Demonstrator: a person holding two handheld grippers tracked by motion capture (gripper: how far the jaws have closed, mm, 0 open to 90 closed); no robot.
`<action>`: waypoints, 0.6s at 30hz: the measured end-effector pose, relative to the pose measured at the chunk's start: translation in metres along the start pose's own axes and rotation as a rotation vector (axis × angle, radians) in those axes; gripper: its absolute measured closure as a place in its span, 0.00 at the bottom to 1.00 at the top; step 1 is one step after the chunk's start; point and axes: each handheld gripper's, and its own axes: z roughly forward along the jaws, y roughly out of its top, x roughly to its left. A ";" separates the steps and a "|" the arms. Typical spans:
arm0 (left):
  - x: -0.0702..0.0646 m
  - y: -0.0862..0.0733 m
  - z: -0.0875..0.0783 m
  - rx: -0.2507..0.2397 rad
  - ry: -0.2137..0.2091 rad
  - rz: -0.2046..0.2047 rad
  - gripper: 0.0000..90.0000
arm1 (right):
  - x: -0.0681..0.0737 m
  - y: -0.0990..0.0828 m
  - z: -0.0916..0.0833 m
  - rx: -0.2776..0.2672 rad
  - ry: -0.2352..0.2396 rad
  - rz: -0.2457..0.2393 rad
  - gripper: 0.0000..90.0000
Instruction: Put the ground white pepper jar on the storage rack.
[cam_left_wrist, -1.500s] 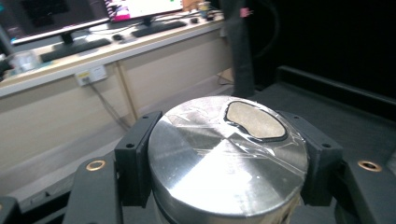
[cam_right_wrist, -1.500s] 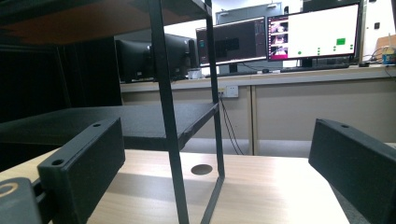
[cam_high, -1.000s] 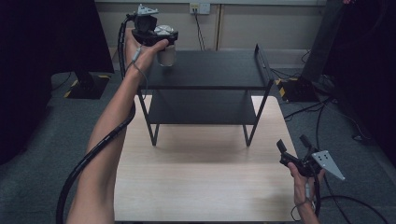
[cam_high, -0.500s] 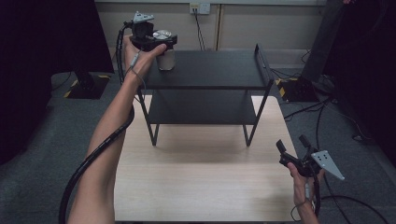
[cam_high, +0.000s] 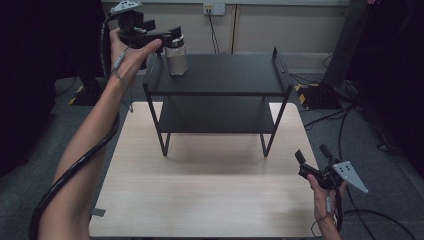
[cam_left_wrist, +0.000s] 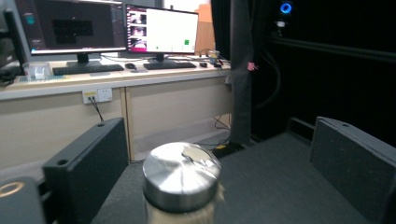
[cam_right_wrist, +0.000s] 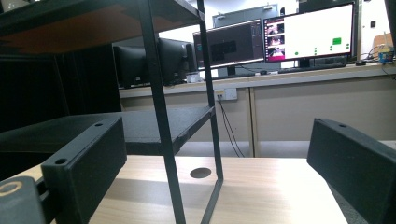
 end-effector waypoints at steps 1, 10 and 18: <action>0.000 0.000 -0.007 0.002 -0.012 0.003 0.04 | 0.000 0.000 0.000 0.001 0.000 -0.002 0.05; -0.002 -0.009 -0.074 -0.004 -0.069 0.027 0.02 | 0.005 0.002 0.001 0.007 0.009 -0.016 0.05; -0.005 -0.016 -0.122 0.065 -0.079 0.094 0.00 | 0.006 0.002 0.001 0.012 0.008 -0.020 0.05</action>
